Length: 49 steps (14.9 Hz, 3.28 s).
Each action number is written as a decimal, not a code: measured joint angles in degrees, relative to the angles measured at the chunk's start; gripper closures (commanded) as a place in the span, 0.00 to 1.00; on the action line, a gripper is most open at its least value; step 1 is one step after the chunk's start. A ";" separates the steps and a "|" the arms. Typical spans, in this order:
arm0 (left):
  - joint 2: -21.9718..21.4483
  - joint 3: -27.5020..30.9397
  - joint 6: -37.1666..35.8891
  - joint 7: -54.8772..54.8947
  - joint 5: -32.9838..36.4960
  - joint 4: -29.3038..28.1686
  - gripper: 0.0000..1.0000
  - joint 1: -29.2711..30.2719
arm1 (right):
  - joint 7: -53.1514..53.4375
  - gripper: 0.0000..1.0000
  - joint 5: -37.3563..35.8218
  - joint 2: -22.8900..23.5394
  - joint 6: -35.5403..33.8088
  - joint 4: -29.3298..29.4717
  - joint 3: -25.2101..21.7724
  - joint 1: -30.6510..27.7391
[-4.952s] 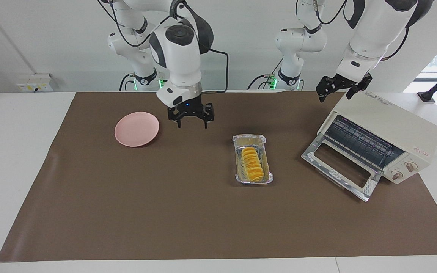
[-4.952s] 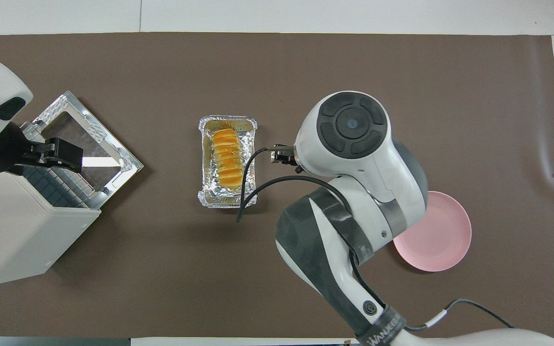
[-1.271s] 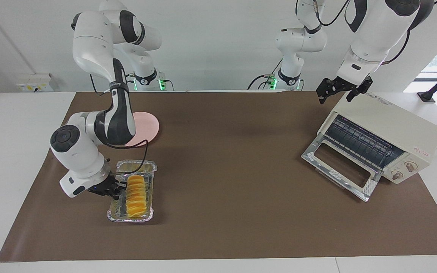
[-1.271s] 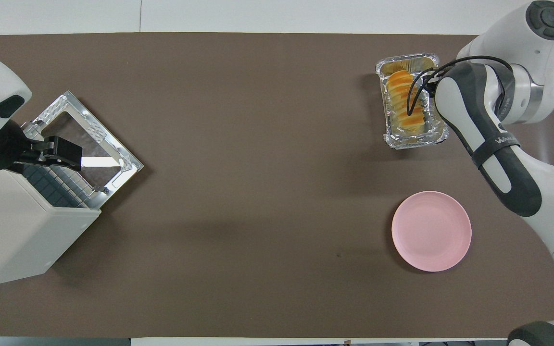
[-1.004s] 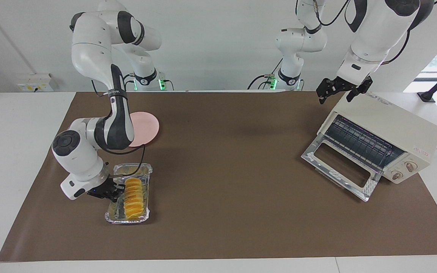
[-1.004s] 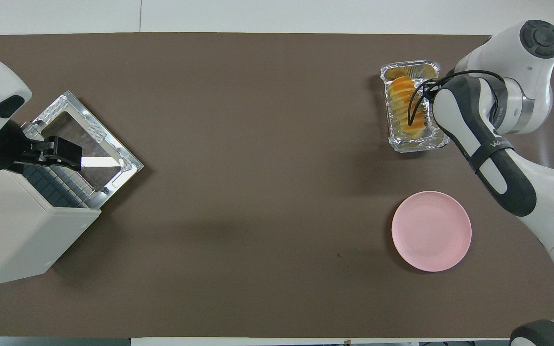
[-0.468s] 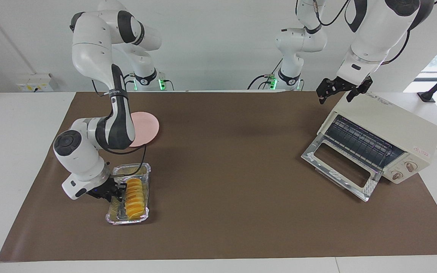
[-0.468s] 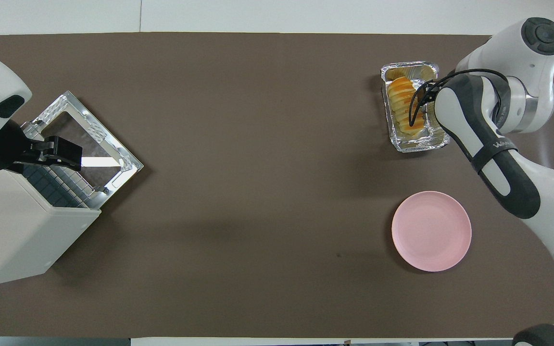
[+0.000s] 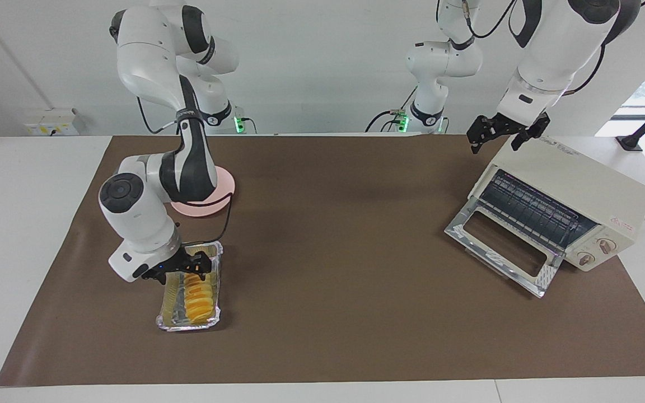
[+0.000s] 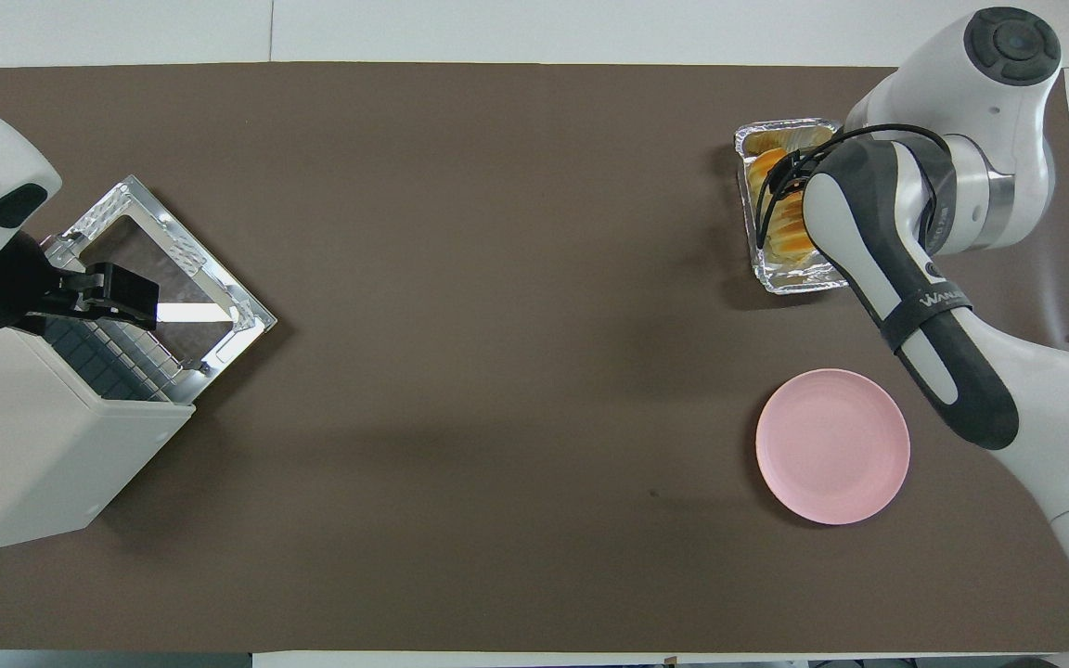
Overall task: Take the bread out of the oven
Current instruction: 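Grasp the stack of bread slices in the tray with the right gripper, then lift the bread slices out and carry them to the pink plate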
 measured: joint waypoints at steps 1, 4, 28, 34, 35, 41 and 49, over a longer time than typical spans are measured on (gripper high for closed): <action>0.00 0.00 0.00 0.00 0.00 0.00 0.00 0.00 | 0.06 0.00 -0.30 0.19 0.74 -0.56 -0.01 0.14; 0.00 0.00 0.00 0.00 0.00 0.00 0.00 0.00 | 0.07 0.00 -0.70 0.68 4.35 -2.86 -0.11 0.11; 0.00 0.00 0.00 0.00 0.00 0.00 0.00 0.00 | 0.36 1.00 -0.73 0.38 10.97 -6.99 -0.29 -0.17; 0.00 0.00 0.00 0.00 0.00 0.00 0.00 0.00 | 0.36 1.00 -0.71 -2.55 0.18 -2.41 -0.26 -0.16; 0.00 0.00 0.00 0.00 0.00 0.00 0.00 0.00 | 0.36 1.00 -0.71 -4.08 -2.05 -2.41 -0.23 -0.15; 0.00 0.00 0.00 0.00 0.00 0.00 0.00 0.00 | -0.14 1.00 -0.57 -19.26 -13.54 -10.61 -0.13 -0.40; 0.00 0.00 0.00 0.00 0.00 0.00 0.00 0.00 | -4.75 1.00 2.74 -42.29 0.12 -45.60 -0.28 -4.56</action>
